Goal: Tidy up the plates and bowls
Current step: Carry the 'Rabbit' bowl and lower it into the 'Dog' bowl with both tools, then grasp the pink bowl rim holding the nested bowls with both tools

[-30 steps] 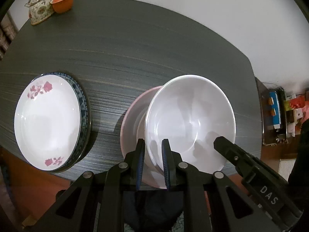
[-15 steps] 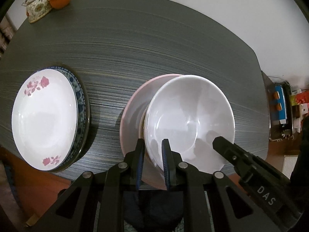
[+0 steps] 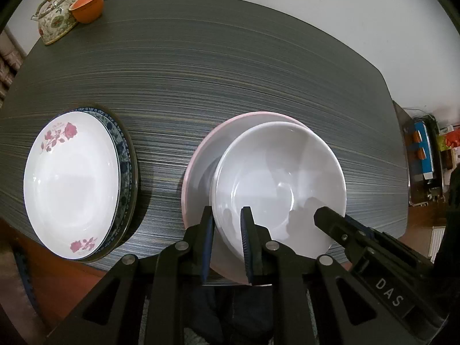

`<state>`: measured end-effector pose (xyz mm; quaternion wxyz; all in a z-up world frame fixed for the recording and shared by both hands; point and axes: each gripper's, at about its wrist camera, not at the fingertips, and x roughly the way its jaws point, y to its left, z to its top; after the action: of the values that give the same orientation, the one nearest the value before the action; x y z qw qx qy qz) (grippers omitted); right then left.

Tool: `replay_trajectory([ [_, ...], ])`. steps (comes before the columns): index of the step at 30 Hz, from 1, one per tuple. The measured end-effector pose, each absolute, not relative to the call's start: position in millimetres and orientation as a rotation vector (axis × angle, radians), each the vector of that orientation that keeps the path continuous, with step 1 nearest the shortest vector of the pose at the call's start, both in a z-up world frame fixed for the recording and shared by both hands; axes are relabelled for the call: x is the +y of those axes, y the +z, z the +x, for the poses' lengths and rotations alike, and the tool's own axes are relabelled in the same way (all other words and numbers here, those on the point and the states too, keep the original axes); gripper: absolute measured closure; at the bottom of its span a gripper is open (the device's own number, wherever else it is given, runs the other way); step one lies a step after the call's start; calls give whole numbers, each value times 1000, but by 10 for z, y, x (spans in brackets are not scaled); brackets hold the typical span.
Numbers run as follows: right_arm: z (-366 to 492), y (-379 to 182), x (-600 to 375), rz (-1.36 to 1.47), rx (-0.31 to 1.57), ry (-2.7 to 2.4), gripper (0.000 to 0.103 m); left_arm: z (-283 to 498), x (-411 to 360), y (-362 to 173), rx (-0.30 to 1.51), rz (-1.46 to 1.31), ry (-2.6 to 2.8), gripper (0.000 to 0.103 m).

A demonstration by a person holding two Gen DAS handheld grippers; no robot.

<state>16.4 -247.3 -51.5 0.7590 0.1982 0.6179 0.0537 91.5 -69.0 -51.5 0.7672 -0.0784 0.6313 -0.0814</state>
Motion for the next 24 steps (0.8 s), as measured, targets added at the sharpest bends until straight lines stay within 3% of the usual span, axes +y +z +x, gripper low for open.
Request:
replay_trajectory([
  [11,153,-514,-2458,421,1354,131,83,908,-700,-522,1347,-147,-182,83],
  [15,139,-503,-2461,413,1356,133,74,902,-691,-526,1326,-144,-183,74],
  [24,105,-371,-2496,401,1327,152,70,874,-490,-354,1259,-213,-224,65],
])
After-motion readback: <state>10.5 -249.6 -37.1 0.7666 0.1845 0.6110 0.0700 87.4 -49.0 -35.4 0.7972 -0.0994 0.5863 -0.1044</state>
